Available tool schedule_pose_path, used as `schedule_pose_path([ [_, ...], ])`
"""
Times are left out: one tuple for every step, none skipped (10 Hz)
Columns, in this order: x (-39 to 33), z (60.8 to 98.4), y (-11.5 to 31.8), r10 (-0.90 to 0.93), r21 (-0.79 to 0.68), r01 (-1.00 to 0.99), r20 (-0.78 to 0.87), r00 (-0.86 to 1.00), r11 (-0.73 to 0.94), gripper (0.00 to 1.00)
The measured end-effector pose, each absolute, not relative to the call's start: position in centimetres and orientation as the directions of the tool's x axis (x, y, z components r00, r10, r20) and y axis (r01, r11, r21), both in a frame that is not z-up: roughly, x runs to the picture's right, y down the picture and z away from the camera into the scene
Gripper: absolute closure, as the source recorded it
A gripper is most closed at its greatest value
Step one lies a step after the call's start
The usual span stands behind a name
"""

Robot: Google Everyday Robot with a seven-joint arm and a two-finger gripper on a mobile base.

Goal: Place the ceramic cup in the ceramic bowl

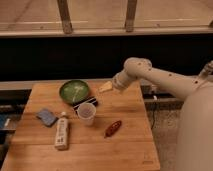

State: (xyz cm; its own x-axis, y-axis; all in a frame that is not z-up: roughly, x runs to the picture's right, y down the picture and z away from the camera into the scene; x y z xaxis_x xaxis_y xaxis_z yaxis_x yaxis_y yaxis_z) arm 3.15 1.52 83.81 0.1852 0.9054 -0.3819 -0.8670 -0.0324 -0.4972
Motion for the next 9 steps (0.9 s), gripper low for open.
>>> schedule_pose_path([
  [3.15, 83.82, 1.54, 0.905, -0.497, -0.867, -0.382, 0.185, -0.033, 0.20],
  [3.14, 83.88, 1.62, 0.905, -0.497, -0.867, -0.384, 0.185, -0.033, 0.20],
  [3.15, 83.87, 1.61, 0.905, -0.497, -0.867, -0.383, 0.185, -0.033, 0.20],
  [3.14, 83.87, 1.61, 0.905, -0.497, -0.867, -0.383, 0.185, -0.033, 0.20],
  [3.15, 83.87, 1.61, 0.905, -0.497, -0.867, -0.383, 0.185, -0.033, 0.20],
  [3.15, 83.87, 1.60, 0.905, -0.497, -0.867, -0.383, 0.185, -0.033, 0.20],
  [3.14, 83.88, 1.62, 0.905, -0.497, -0.867, -0.383, 0.185, -0.033, 0.20],
  [3.14, 83.86, 1.62, 0.905, -0.497, -0.867, -0.383, 0.186, -0.033, 0.20],
  [3.17, 83.77, 1.55, 0.905, -0.495, -0.869, -0.381, 0.189, -0.027, 0.20],
])
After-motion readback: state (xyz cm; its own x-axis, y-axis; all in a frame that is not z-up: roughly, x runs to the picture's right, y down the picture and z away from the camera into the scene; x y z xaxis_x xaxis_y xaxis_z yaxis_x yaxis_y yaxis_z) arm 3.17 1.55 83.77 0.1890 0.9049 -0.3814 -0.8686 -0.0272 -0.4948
